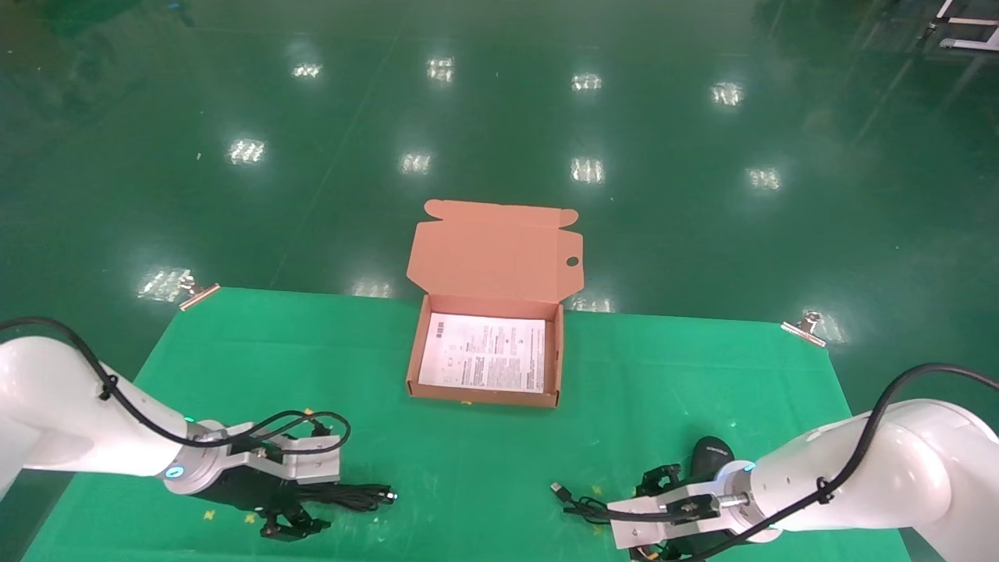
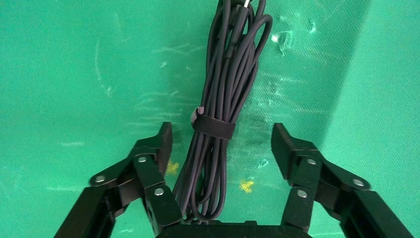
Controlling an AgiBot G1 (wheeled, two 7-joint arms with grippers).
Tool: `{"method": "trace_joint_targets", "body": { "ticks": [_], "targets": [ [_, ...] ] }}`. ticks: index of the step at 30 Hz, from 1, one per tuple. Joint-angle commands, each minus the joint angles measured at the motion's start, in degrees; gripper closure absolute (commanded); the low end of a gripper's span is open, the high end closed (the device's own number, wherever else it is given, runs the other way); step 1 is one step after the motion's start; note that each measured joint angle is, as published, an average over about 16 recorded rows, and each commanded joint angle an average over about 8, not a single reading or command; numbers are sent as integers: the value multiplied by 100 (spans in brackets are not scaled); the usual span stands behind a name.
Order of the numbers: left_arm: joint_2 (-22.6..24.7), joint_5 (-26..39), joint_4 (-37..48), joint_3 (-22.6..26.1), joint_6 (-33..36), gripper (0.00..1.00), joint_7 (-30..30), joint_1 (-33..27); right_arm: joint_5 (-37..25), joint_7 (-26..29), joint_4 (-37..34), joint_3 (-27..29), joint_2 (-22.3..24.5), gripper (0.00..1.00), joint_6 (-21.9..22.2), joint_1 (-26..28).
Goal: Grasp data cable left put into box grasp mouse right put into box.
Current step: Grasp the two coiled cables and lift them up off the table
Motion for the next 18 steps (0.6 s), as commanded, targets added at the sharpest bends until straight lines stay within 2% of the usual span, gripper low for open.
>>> {"method": "trace_joint_targets", "body": {
  "ticks": [1,18],
  "targets": [
    [-1,0,-8,1,6,100,-2,2,1,0,4,0,1,100,-4,2],
    [-6,-6,-33,4,29,100,-8,6,8,0,17,0,7,100,-18,9]
  ]
}}
